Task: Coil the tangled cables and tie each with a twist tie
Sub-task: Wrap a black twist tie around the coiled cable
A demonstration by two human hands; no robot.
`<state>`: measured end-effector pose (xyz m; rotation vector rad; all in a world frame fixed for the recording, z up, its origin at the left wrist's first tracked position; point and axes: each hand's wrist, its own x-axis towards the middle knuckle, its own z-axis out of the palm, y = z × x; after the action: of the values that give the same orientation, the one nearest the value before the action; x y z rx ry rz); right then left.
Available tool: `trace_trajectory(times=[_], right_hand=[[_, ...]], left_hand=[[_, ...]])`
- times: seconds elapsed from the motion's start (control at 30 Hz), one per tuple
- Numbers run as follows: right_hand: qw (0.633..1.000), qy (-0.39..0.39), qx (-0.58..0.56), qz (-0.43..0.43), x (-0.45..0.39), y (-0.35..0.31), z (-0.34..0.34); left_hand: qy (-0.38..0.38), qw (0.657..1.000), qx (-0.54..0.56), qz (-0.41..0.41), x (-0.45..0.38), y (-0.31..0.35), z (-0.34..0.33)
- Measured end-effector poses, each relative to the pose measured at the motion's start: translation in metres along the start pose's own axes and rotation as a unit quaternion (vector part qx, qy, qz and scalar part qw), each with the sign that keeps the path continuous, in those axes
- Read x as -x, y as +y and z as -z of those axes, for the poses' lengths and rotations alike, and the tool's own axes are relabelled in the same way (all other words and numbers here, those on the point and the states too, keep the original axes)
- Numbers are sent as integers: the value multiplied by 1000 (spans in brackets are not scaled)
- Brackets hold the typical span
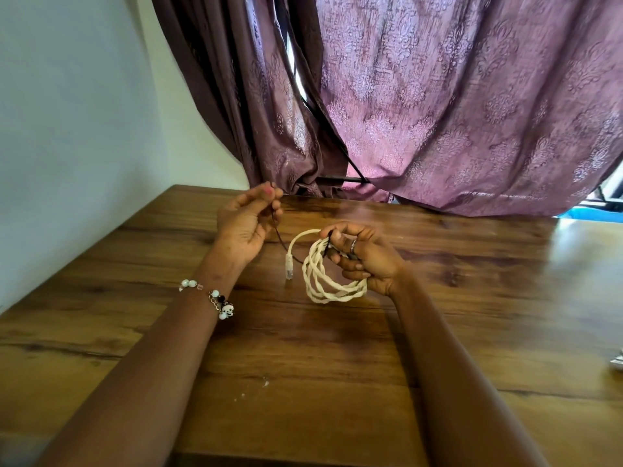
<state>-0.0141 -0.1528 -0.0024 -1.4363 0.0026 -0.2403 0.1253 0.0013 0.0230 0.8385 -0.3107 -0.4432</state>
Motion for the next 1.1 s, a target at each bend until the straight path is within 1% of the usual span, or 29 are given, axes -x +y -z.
trace_trajectory(times=[0.1, 0.23, 0.3, 0.37, 0.47, 0.57, 0.63, 0.77, 0.9, 1.03, 1.1], right_hand=[[999, -8, 31, 24, 0, -2, -4], [997, 5, 49, 55, 0, -3, -7], [995, 30, 63, 69, -1, -3, -7], [989, 76, 93, 84, -2, -4, -9], [975, 143, 124, 115, -4, -5, -17], [962, 197, 109, 156, -8, -6, -23], [954, 219, 97, 179, -10, -5, -25], [945, 247, 89, 196, -10, -5, -26], [934, 270, 112, 206, -12, -5, -24], [936, 257, 117, 210, -9, -8, -25], [938, 252, 110, 213, -8, -10, -26]], left_hand=[[-6, 992, -128, 4, 8, -8, -8], [-68, 966, -249, -30, 12, -16, -16], [-93, 952, -292, -24, 14, -19, -20], [-107, 941, -320, -5, 15, -22, -22], [-103, 933, -345, -6, 14, -27, -22], [-85, 937, -338, -29, 12, -32, -21], [-79, 936, -341, -43, 13, -35, -22], [-75, 922, -367, -92, 14, -40, -23], [-108, 887, -426, -139, 9, -38, -15], [-115, 863, -452, -192, 9, -40, -12], [-112, 858, -454, -212, 11, -41, -13]])
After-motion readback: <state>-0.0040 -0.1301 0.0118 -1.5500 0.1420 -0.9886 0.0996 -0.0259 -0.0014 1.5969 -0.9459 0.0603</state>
